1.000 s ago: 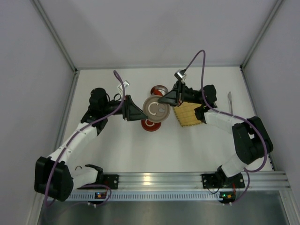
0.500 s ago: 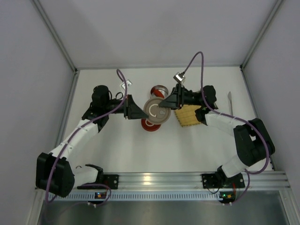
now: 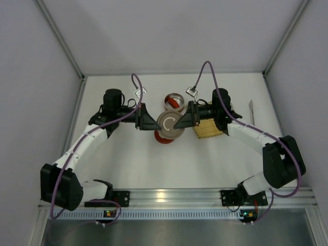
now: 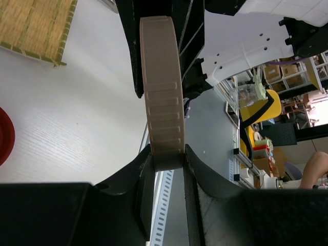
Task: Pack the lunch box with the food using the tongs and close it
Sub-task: Adjust the box lid.
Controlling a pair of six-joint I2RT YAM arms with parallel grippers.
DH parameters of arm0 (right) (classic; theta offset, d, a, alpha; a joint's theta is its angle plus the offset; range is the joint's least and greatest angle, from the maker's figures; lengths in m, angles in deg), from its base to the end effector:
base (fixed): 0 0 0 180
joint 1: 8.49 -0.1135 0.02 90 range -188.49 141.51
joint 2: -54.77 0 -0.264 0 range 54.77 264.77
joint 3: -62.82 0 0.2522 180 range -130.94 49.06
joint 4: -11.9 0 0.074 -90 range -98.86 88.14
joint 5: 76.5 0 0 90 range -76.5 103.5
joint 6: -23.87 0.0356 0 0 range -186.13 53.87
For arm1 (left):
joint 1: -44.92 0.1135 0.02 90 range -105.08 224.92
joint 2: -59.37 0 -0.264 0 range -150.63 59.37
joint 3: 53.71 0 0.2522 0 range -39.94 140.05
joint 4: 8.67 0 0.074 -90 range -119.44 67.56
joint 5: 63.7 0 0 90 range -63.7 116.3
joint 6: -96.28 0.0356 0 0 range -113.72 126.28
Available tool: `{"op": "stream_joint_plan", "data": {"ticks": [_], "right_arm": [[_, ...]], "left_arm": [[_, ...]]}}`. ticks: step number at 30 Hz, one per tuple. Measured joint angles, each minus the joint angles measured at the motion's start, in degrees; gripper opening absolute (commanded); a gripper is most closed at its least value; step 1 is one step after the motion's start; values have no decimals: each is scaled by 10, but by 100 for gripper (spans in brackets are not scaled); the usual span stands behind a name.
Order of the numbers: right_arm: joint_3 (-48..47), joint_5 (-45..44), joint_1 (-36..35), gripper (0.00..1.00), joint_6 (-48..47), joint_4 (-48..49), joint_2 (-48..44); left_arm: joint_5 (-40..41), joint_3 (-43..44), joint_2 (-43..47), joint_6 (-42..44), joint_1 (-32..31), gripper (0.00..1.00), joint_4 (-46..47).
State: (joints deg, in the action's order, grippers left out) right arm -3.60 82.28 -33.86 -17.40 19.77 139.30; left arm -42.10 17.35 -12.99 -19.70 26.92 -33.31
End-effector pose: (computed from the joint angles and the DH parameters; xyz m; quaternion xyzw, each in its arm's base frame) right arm 0.2750 0.1671 0.2825 -0.2265 0.6935 0.6647 0.1611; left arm 0.2470 -0.1151 0.3213 0.2486 0.7202 -0.6061 0.2283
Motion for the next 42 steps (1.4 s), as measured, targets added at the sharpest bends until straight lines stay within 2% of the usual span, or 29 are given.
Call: {"op": "stream_joint_plan", "data": {"ticks": [3,4,6,10,11,12,14,15,16,17,18,20,21,23,28,30,33,36,40,42], "right_arm": [[-7,2,-2,31,-28,-32,-1],[-11,2,-3,37,-35,-41,-1],[-19,-1,-6,37,-46,-58,-1],[-28,3,-15,20,-63,-90,1],[-30,3,-17,14,-66,-94,2],[-33,4,-18,3,-67,-98,4],[-38,6,-18,0,-71,-103,8],[-40,8,-18,0,-72,-106,11],[-41,10,-18,0,-72,-106,12],[-41,10,-19,0,-71,-106,13],[-40,10,-19,0,-68,-105,14],[-40,2,-26,0,-60,-103,14],[-40,-1,-30,0,-56,-102,14],[-34,-10,-31,0,-49,-99,14],[9,-37,-19,0,-38,-97,15],[21,-46,-17,0,-26,-90,17],[30,-55,-17,0,-2,-71,23],[33,-62,-17,0,23,-50,30],[33,-66,-17,0,52,-22,35],[35,-67,-17,0,64,-8,35]], "left_arm": [[0,0,-3,4,0,0,-4],[0,0,-3,4,0,0,-4],[-1,0,-3,4,0,0,-3],[-8,0,-3,3,4,0,-9],[-8,0,-3,3,5,0,-10],[-8,0,-3,4,6,0,-11],[-8,0,-3,4,8,0,-14],[-7,0,-3,5,8,3,-17],[-6,0,-3,7,8,13,-21],[-4,0,-3,10,8,38,-26],[2,0,-3,17,8,49,-32],[20,1,-3,32,9,65,-49],[25,1,-3,38,12,68,-59],[36,4,-2,43,33,70,-75],[42,54,0,72,140,68,-116],[38,99,-4,110,141,68,-159],[34,143,-11,163,112,68,-208],[51,147,-19,201,59,68,-249],[119,133,-33,226,-34,69,-282],[154,131,-40,233,-65,74,-291]]}}
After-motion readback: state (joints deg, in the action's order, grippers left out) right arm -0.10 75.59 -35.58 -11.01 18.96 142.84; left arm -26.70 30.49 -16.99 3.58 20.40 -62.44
